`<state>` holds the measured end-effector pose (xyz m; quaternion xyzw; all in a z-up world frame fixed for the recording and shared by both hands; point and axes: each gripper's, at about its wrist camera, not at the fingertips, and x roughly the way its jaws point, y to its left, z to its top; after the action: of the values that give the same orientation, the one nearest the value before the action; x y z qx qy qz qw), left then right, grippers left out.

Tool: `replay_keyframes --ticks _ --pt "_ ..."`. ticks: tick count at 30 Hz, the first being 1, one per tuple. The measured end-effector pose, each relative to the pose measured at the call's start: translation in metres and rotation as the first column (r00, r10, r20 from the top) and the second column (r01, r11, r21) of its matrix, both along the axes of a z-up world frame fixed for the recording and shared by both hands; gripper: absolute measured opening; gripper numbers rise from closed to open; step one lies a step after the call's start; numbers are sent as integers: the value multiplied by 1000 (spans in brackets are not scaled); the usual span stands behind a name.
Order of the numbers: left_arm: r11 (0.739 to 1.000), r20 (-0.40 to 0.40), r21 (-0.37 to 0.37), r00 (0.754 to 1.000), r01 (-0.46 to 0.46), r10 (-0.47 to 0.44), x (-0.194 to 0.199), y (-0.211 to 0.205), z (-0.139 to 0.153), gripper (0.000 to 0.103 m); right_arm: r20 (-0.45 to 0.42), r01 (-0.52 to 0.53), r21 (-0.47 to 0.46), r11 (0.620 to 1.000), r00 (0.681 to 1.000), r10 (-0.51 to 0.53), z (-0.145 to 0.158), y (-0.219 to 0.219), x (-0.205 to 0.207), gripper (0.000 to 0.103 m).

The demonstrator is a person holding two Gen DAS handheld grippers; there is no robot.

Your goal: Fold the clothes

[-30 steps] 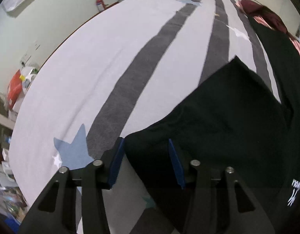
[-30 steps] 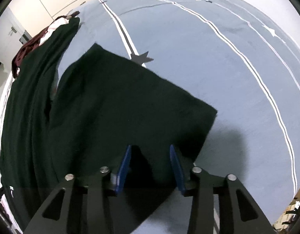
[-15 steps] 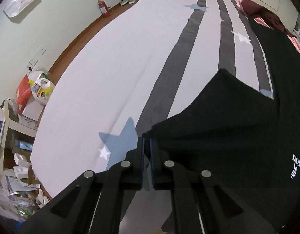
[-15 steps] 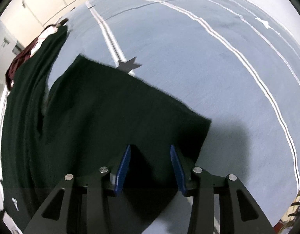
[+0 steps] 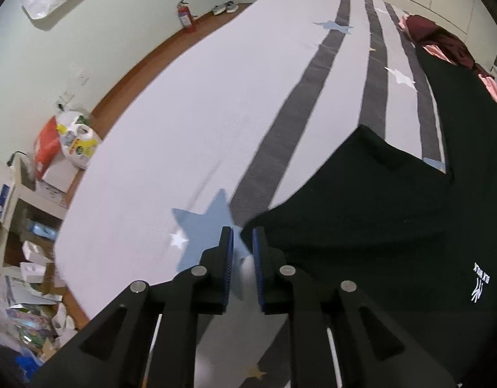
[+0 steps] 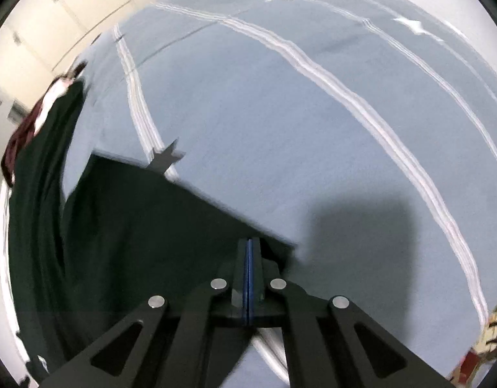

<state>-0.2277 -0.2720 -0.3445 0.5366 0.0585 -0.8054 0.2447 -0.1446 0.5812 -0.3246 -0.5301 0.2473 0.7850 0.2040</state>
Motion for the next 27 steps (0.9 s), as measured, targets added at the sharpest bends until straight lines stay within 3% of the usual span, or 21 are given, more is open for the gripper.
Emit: replay_keyframes --ticks 3,6,9,10,11,13,24,27 --pt "999 8 -27 1000 -21 21 2 3 -1 10 -7 18 8 1000 1000 -18 8 27 13 0" --pt "997 -5 -59 999 -52 51 40 -10 47 10 -3 -51 24 998 999 51 11 27 4 1" --pt "997 -29 -58 998 -50 49 40 -4 62 18 -17 -129 25 991 991 130 4 2 -5 16" --pt "998 -32 -57 999 -40 38 41 -1 66 29 -14 -156 31 987 988 156 0 -7 -10 32" --pt "998 -33 -57 999 -29 27 41 2 70 39 -11 -178 36 983 984 178 -6 -19 -6 40" --pt "999 -35 -54 999 8 -10 36 12 74 43 -5 -210 43 977 978 211 -14 -38 3 40" --pt "994 -53 -25 993 106 -107 26 52 83 43 43 -196 78 978 980 193 -26 -34 1 41" --pt "994 -45 -24 993 110 -111 23 50 80 43 71 -168 105 980 984 161 -26 -33 9 59"
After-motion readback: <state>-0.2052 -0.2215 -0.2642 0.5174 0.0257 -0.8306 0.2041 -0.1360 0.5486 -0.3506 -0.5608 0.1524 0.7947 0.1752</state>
